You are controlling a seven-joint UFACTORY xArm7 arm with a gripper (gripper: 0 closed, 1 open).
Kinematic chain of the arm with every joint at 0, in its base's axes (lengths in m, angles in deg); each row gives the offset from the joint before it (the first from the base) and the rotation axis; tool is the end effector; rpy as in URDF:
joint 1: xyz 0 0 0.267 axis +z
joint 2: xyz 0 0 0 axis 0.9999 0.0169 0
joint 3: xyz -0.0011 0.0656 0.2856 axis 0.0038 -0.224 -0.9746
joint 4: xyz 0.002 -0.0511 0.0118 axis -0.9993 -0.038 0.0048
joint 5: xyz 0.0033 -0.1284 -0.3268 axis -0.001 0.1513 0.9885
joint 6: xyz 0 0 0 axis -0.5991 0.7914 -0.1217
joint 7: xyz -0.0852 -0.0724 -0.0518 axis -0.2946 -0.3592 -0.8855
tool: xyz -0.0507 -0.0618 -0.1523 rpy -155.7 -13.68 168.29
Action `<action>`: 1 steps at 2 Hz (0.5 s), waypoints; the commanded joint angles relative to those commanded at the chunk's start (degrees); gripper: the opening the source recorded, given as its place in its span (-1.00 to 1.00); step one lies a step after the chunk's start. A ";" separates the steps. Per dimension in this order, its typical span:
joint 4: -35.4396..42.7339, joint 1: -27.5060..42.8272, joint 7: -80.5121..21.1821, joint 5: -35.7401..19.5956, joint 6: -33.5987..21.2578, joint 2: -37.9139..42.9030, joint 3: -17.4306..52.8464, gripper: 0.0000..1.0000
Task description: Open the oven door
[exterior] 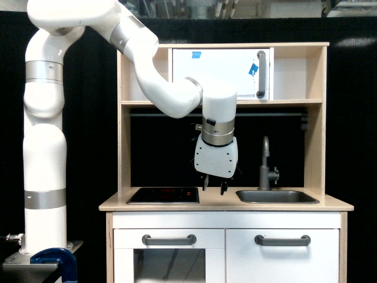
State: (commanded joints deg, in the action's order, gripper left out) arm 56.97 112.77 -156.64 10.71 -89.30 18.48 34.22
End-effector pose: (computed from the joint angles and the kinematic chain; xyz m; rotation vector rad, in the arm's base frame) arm 0.4250 0.0820 0.1441 -1.9656 -1.5925 -0.4987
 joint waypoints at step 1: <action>2.70 -9.19 -16.15 -14.70 -13.51 6.74 -2.11 1.00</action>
State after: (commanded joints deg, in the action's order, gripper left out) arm 59.66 103.59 -172.80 -3.98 -102.80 25.21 32.11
